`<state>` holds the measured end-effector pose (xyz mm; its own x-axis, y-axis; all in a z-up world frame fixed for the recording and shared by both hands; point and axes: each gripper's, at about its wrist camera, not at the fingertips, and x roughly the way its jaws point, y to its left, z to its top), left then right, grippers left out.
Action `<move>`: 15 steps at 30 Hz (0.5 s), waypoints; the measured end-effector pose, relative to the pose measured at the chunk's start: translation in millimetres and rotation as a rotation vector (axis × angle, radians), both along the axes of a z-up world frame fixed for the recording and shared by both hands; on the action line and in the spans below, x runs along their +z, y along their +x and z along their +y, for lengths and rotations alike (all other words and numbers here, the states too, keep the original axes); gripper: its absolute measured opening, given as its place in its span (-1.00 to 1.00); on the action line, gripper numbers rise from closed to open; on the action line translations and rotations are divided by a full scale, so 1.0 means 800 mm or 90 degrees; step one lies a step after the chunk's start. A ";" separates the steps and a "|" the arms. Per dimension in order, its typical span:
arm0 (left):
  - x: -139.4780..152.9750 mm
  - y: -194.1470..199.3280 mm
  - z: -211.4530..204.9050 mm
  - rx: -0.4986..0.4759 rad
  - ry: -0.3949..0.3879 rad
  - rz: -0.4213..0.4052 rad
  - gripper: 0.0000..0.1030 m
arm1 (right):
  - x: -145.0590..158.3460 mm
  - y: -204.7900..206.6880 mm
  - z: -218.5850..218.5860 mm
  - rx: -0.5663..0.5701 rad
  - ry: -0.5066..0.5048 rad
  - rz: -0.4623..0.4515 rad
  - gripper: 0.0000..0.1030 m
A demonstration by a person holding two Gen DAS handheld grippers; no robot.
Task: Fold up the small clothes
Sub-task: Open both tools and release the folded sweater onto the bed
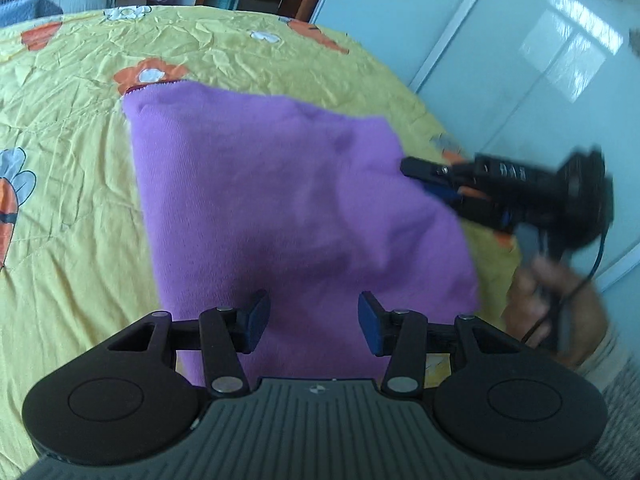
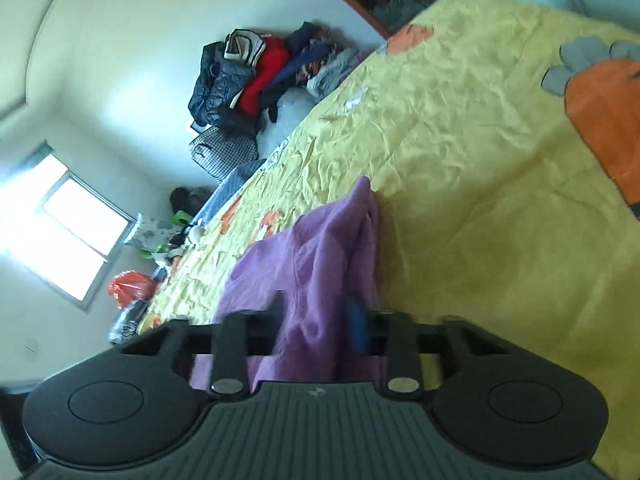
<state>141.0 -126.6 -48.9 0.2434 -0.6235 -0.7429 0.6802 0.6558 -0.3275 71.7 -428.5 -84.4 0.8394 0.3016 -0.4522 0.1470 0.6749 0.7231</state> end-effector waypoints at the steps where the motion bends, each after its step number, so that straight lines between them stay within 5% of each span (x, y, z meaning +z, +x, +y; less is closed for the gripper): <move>1: -0.005 -0.002 -0.003 -0.003 0.014 -0.008 -0.04 | 0.001 0.003 0.004 0.006 -0.032 0.002 -0.92; 8: -0.015 -0.025 -0.004 -0.025 0.042 -0.032 0.22 | 0.051 0.002 0.017 -0.019 -0.182 -0.034 -0.94; 12: -0.020 -0.029 -0.002 -0.019 0.043 -0.029 0.26 | 0.017 0.028 -0.019 -0.011 -0.136 0.050 -0.93; 15: -0.010 -0.032 0.003 -0.014 0.035 -0.020 0.32 | 0.034 -0.002 -0.012 0.012 -0.110 0.010 -0.92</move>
